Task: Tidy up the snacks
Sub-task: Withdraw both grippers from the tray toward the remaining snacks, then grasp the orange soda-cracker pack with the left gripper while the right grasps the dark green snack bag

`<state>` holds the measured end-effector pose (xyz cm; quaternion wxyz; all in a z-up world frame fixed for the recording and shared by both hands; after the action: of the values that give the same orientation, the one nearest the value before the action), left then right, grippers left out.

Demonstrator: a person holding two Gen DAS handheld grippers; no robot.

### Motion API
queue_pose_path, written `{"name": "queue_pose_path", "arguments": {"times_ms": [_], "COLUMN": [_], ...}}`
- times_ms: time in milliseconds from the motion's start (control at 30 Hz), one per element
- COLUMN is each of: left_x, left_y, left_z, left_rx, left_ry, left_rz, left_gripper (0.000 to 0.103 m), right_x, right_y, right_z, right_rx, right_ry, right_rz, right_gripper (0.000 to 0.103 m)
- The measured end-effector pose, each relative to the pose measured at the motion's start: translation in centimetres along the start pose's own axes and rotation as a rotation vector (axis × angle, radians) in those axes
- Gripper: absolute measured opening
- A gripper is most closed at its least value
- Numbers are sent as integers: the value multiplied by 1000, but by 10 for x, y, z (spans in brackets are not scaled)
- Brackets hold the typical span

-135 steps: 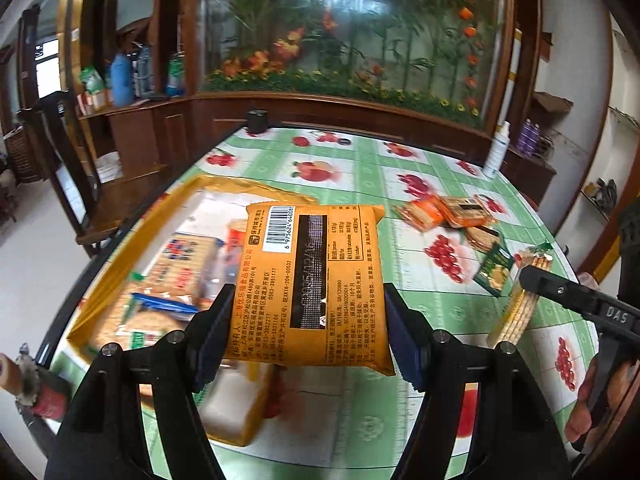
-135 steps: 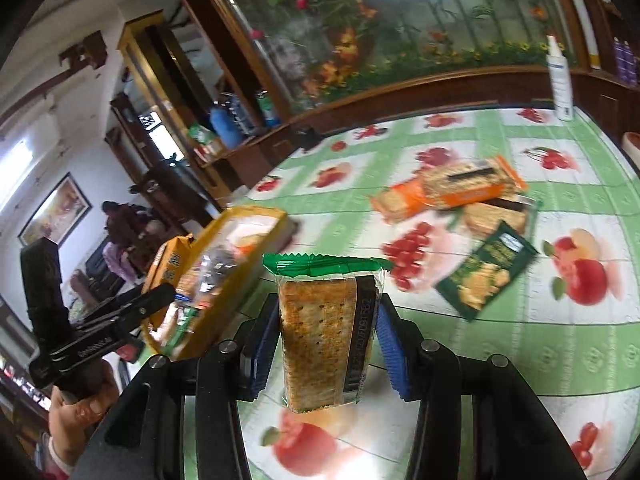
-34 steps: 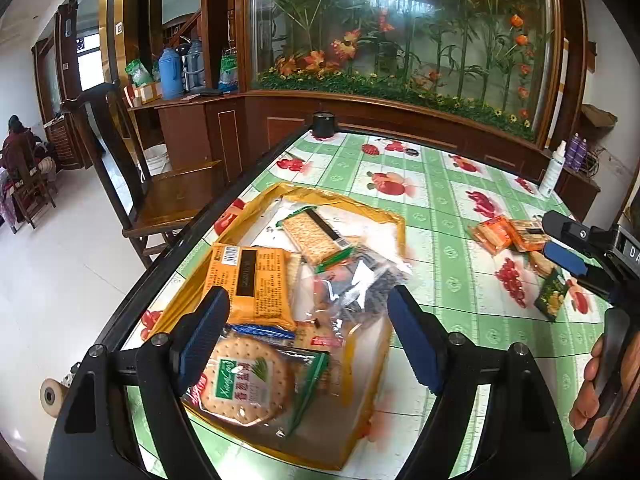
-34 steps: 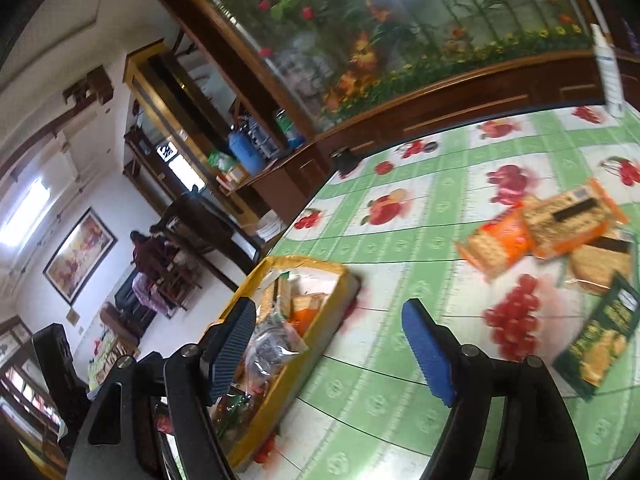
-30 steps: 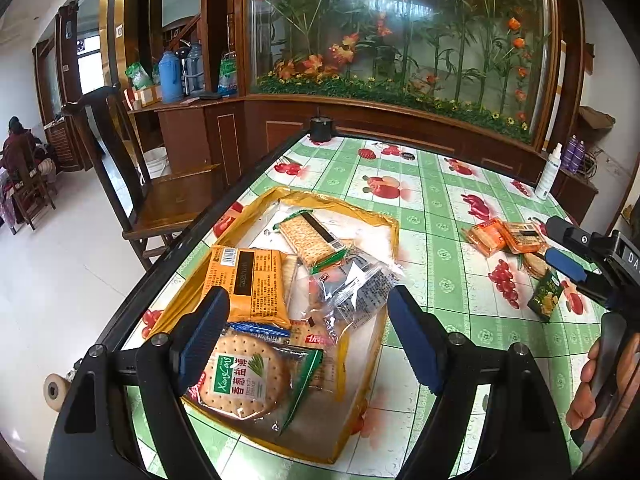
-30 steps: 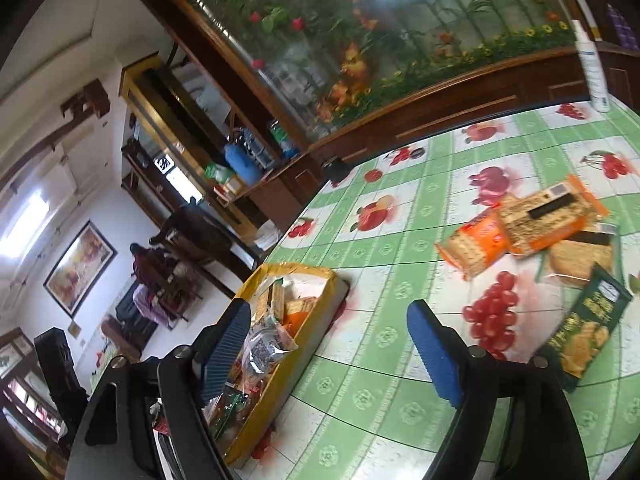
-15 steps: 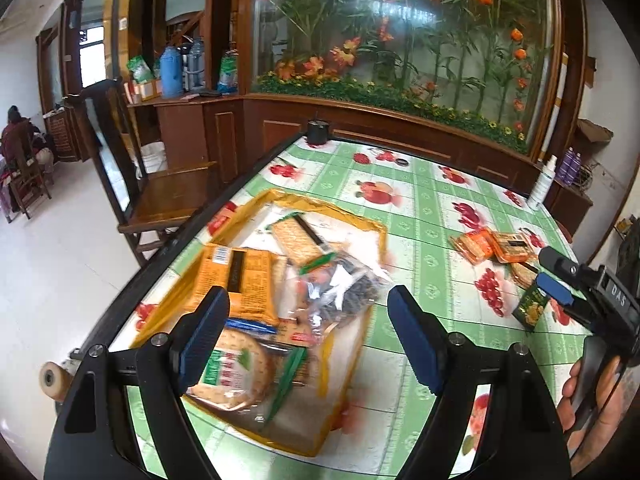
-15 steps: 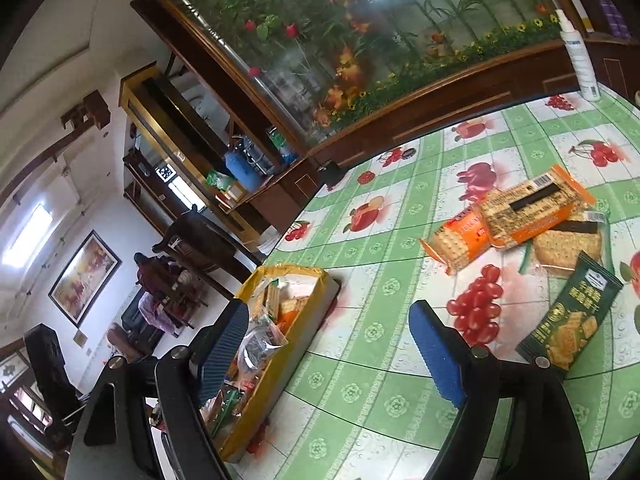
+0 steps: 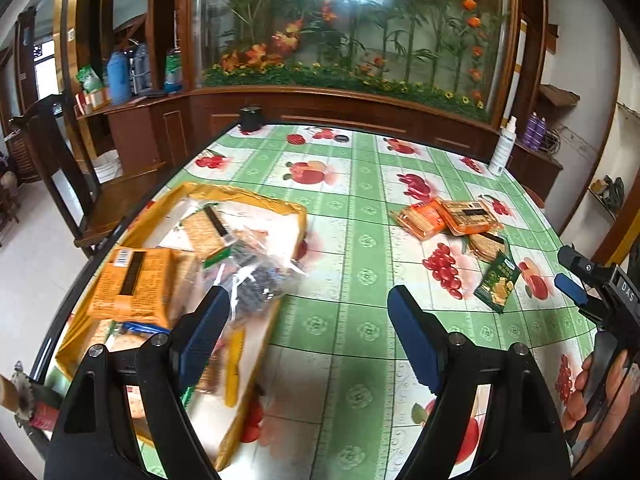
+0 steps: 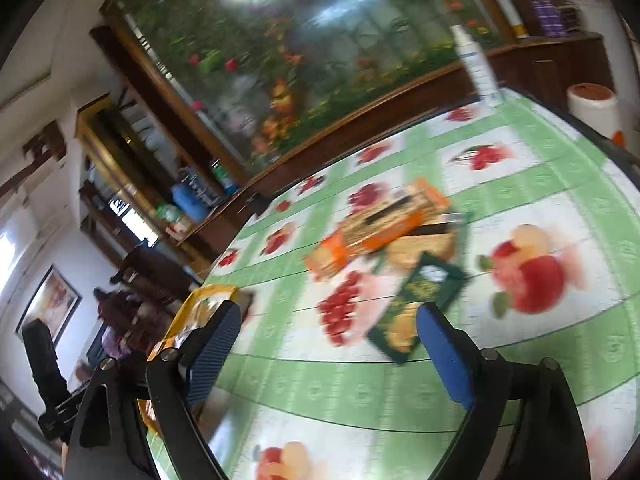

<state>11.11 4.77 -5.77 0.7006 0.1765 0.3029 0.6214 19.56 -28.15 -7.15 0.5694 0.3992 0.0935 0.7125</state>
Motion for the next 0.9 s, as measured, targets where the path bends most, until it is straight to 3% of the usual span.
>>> {"name": "queue_pose_path", "arguments": {"times_ms": [467, 567, 733, 900], "left_x": [-5, -8, -14, -25], "left_y": [-6, -13, -30, -52], "left_z": [-2, -5, -8, -5], "left_rx": [10, 22, 52, 84], "left_ry": [2, 3, -2, -22], "left_rz": [-6, -23, -49, -67], "left_gripper": [82, 82, 82, 82], "right_x": [-13, -17, -32, -29], "right_y": [-7, -4, -11, -31], "right_z": [-1, -2, -8, -12], "right_rx": [12, 13, 41, 94], "right_ry": [-1, 26, 82, 133], "right_rz": [-28, -74, -236, -264], "right_gripper": [92, 93, 97, 97]}}
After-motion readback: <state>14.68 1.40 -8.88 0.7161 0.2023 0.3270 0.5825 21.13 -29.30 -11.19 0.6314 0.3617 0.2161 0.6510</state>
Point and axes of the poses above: each gripper's, at about its wrist camera, not at the fingertips, and y roughly against the way its jaws point, x to its left, z to its top, the point moved 5 cm from there along -y, roughly the way its jaws point, and after that the axes turned 13 degrees about -z, right-handed, at the moved point
